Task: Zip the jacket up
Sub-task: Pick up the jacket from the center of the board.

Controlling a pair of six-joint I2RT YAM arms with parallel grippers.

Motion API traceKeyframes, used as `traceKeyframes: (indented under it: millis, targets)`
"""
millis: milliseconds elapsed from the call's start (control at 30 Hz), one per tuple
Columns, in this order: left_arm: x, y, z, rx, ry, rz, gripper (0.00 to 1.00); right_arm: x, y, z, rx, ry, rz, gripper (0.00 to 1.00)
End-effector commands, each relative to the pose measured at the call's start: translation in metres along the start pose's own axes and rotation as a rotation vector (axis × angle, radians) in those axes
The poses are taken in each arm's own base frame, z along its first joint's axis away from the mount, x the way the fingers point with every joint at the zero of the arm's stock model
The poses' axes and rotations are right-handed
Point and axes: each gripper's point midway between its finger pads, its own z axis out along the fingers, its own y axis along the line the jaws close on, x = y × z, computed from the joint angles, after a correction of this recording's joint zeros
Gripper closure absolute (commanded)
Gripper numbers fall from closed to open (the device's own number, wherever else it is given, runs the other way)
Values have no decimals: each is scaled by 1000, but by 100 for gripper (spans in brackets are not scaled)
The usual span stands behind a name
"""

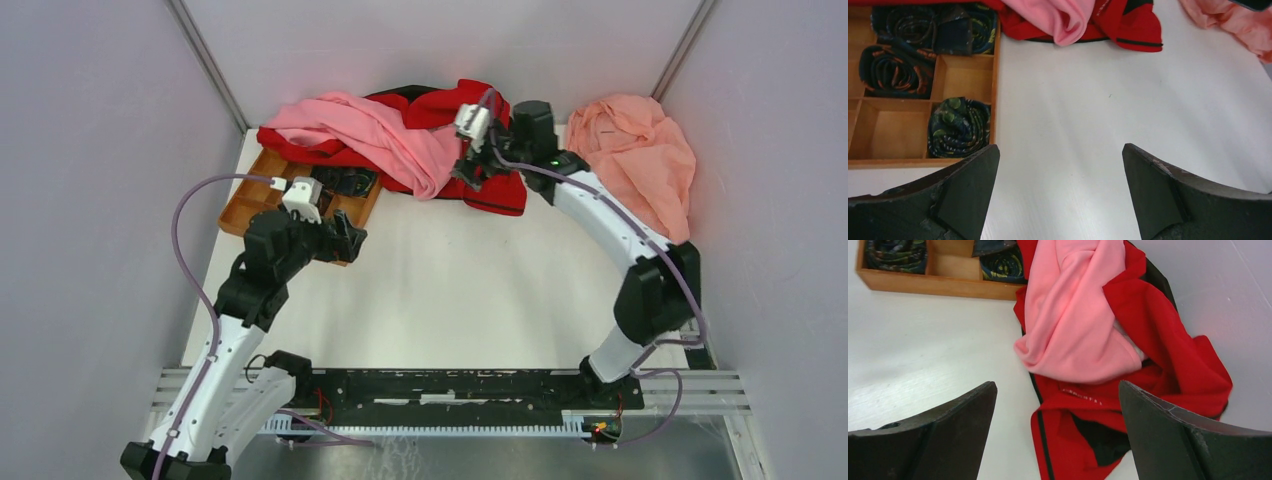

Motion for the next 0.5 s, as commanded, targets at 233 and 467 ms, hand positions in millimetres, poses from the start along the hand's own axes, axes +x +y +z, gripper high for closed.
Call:
traceKeyframes:
  millis: [233, 467]
  targets:
    - [15, 44, -3, -196, -100, 82, 0, 30, -19, 144, 257, 231, 32, 2]
    - [14, 49, -8, -228, -116, 87, 0, 67, -26, 192, 300, 268, 93, 6]
